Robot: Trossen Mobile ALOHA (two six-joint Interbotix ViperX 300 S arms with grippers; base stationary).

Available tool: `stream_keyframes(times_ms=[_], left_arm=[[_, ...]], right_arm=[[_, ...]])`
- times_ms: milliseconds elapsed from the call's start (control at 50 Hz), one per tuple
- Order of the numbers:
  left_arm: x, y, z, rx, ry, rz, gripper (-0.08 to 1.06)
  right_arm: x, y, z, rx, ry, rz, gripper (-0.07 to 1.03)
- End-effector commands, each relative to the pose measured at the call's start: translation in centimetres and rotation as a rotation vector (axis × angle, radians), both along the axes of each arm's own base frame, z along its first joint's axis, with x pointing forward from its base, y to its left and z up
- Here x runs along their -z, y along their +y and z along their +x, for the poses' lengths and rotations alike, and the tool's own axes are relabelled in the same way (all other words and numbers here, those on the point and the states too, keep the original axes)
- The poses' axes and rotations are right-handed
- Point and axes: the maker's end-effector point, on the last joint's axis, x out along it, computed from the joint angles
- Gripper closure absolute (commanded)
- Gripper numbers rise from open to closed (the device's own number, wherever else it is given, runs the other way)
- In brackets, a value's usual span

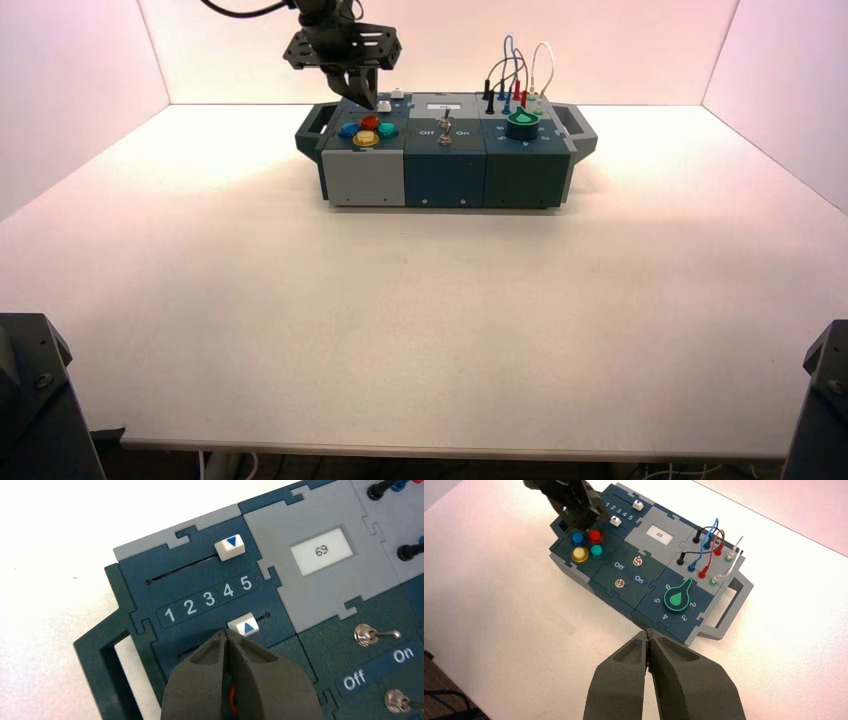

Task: Move the bottom slider to position 4.

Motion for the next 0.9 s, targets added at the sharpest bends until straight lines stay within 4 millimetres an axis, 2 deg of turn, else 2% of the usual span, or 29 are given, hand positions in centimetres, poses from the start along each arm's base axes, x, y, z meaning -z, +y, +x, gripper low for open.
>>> stream_keyframes(times_ms=[20,160,600,760,900], left_arm=[[-3.1,0.6,0.0,-0.004,-0.039,-0.015,1.01],[-3.4,1.6,-1.3,-0.008,-0.002,-0.01,1.01],[-5.3,3.0,-6.4,-0.005,0.02,-0.012,1.01],[-5.9,3.2,-6.9,-0.005,0.015,-0.014,1.01],[-5.6,3.3,-6.2,-0.02,-0.013,-0.015,1.01]], right_arm=[[-1.3,0.0,0.1,0.0,-0.034,0.014,0.99],[-1.4,-0.1,-0.1,0.001,-0.033,0.013,0.99],[-0.5,-0.2,-0.7,-0.003,-0.005,0.005,0.99],[-0.4,-0.2,-0.7,-0.003,-0.001,0.004,0.99],[-0.4,-0.3,-0.7,-0.001,-0.001,0.004,0.99]])
